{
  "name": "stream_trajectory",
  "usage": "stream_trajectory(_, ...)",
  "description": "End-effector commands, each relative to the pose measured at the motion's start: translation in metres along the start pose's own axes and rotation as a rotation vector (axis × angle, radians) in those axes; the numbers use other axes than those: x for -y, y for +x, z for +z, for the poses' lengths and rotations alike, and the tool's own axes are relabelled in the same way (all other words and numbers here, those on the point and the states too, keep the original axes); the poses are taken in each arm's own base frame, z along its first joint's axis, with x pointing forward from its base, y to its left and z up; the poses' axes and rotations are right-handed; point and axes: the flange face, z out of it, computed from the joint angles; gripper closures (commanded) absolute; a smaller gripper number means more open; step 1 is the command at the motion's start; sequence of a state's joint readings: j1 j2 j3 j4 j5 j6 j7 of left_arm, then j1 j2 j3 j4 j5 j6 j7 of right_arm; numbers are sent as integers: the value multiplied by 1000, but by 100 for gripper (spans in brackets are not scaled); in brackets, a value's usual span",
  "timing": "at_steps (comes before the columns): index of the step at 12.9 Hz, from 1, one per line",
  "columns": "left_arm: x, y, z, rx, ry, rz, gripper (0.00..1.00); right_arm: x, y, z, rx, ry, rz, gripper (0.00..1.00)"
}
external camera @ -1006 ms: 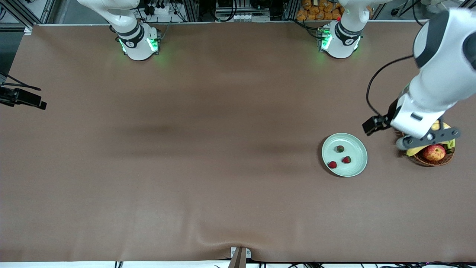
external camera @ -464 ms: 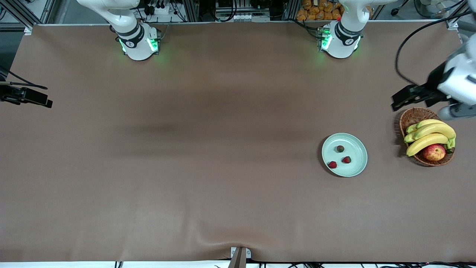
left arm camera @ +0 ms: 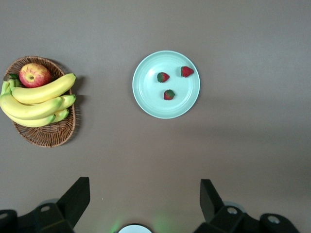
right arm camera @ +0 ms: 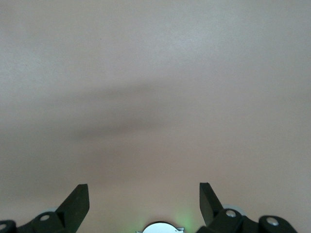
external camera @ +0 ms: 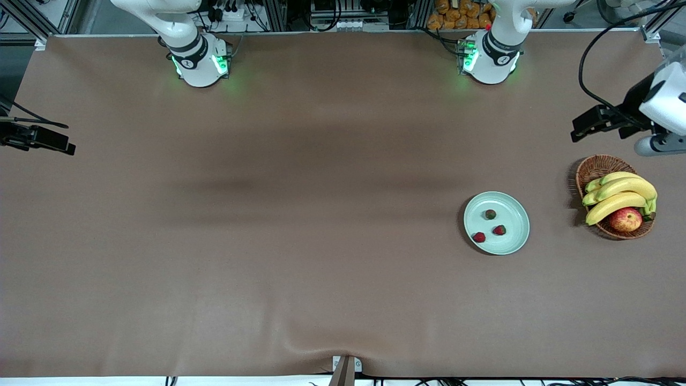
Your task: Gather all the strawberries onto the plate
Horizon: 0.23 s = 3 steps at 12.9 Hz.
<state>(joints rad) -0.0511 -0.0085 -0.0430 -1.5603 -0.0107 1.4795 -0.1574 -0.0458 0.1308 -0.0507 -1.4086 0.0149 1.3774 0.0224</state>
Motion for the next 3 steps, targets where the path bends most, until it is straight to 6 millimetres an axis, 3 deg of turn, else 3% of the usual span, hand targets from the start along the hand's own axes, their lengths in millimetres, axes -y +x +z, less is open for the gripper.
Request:
stream_trajectory(1, 6, -14, -4, -21, 1, 20, 0, 1, -10, -10, -12, -9, 13, 0)
stream_trajectory(3, 7, -10, -14, -43, 9, 14, 0, 2, -10, -17, -27, -7, 13, 0)
